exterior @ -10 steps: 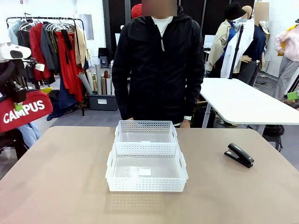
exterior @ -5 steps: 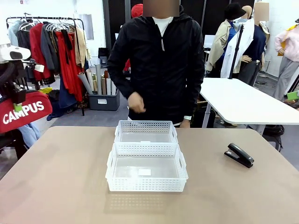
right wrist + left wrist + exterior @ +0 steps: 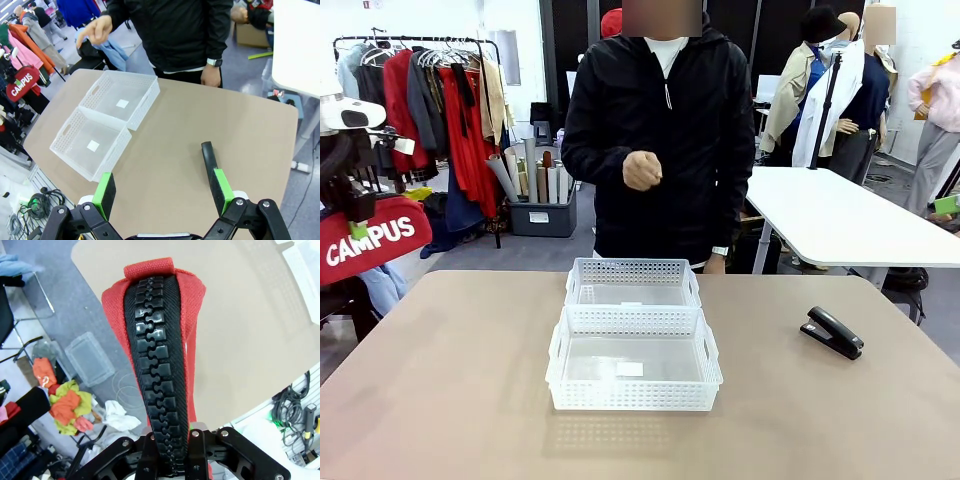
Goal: Distribute items into two baskets.
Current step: Move the picked Pencil pouch towards the Organizing basket indicated by the person, stopping as directed.
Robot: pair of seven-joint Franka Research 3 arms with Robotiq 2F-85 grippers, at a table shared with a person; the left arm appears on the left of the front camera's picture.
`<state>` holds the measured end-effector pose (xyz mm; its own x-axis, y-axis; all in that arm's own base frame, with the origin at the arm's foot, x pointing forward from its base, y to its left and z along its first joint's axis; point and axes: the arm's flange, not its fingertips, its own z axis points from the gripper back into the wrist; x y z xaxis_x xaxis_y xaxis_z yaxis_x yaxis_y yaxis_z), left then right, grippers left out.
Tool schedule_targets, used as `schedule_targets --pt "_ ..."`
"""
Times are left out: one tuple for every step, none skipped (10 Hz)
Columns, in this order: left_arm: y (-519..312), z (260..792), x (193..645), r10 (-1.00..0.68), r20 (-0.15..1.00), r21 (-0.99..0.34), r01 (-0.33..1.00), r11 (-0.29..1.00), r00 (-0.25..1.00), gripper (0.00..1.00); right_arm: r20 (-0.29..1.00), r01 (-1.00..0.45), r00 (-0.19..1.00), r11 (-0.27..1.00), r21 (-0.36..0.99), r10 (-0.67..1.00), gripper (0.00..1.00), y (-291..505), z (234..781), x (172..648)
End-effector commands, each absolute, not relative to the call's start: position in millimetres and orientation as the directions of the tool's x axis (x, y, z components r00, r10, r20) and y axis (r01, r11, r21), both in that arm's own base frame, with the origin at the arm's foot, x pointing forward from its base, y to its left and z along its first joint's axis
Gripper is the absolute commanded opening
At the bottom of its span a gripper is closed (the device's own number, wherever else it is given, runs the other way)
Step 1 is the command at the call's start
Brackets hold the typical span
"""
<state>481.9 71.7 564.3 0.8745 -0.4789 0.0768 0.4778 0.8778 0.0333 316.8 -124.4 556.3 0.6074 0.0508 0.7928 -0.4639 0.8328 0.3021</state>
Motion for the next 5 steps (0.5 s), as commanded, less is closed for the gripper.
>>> schedule_targets --pt "73.5 567.7 482.1 -0.475 0.072 0.039 0.473 0.88 0.877 0.0 0.798 -0.468 0.601 0.828 0.308 0.043 1.0 -123.1 557.8 317.8" --pt "73.5 567.7 482.1 -0.475 0.072 0.039 0.473 0.88 0.877 0.0 0.798 -0.468 0.601 0.828 0.308 0.043 1.0 -123.1 557.8 317.8" --pt "73.5 567.7 482.1 -0.475 0.072 0.039 0.473 0.88 0.877 0.0 0.798 -0.468 0.601 0.828 0.308 0.043 1.0 -123.1 557.8 317.8" --pt "73.5 567.7 482.1 -0.475 0.072 0.039 0.473 0.88 0.877 0.0 0.798 -0.468 0.601 0.828 0.308 0.043 1.0 -123.1 557.8 317.8" --pt "73.5 567.7 482.1 -0.475 0.072 0.039 0.473 0.88 0.877 0.0 0.798 -0.468 0.601 0.828 0.308 0.043 1.0 -123.1 557.8 317.8"
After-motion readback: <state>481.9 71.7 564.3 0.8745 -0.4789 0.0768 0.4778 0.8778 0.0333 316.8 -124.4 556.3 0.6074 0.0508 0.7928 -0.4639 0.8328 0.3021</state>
